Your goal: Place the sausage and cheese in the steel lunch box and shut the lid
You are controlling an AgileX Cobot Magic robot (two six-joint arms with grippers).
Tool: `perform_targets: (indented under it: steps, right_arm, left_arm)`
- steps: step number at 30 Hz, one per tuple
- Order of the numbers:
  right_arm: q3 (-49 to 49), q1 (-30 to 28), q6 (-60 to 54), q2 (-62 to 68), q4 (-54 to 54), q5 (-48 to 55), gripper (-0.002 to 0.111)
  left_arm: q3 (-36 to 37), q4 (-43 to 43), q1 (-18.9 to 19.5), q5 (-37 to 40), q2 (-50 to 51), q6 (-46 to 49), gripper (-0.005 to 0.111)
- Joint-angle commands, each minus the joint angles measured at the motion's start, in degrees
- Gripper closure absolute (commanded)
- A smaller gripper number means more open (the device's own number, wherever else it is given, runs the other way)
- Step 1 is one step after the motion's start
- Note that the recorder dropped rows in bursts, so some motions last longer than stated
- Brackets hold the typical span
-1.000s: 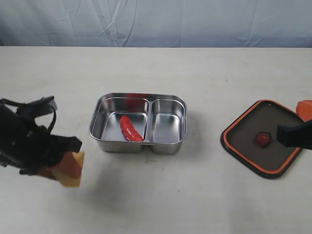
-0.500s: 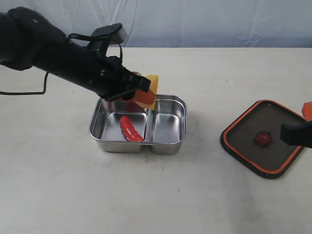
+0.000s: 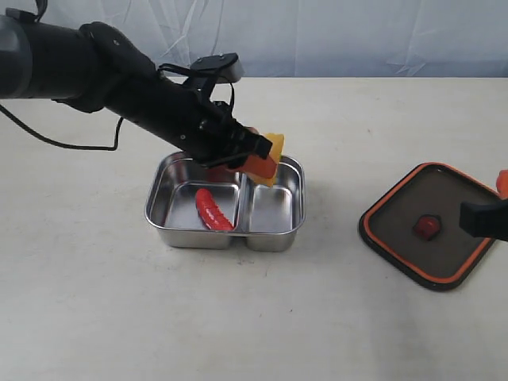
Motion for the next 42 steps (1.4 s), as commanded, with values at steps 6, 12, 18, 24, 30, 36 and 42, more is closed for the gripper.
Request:
perform_targets:
  steps: [6, 12, 18, 24, 30, 36, 42]
  right_arm:
    - [0.24, -0.24, 0.22, -0.26, -0.2, 0.47, 0.108]
    - [0.24, -0.24, 7.38, -0.26, 1.26, 6.91, 0.108]
    - [0.04, -0.24, 9.05, -0.26, 5.84, 12.4, 0.108]
    - [-3.1, -0.35, 9.05, -0.26, 2.97, 14.58, 0.109]
    - [-9.72, -2.96, 3.57, 1.2, -1.5, 10.53, 0.109]
    - [-22.17, -10.8, -8.28, 12.19, -1.64, 11.69, 0.109]
    - [-35.35, -29.14, -32.45, 27.19, 17.37, 4.56, 0.109]
  left_arm:
    - [-0.89, -0.75, -0.23, 2.48, 2.35, 1.02, 0.052]
    - [-1.0, -0.39, 0.12, 2.83, 2.24, 1.63, 0.065]
    - [-1.0, 1.18, 2.97, 4.34, 1.59, 1.83, 0.107]
    - [-1.0, 3.99, 7.02, 3.93, -3.68, 1.83, 0.107]
    - [-1.0, 8.1, 9.88, 5.1, -10.6, 1.83, 0.107]
    - [0.43, 10.15, 10.26, 6.81, -13.84, 1.68, 0.107]
    - [4.31, 10.15, 10.26, 6.55, -13.84, 1.68, 0.107]
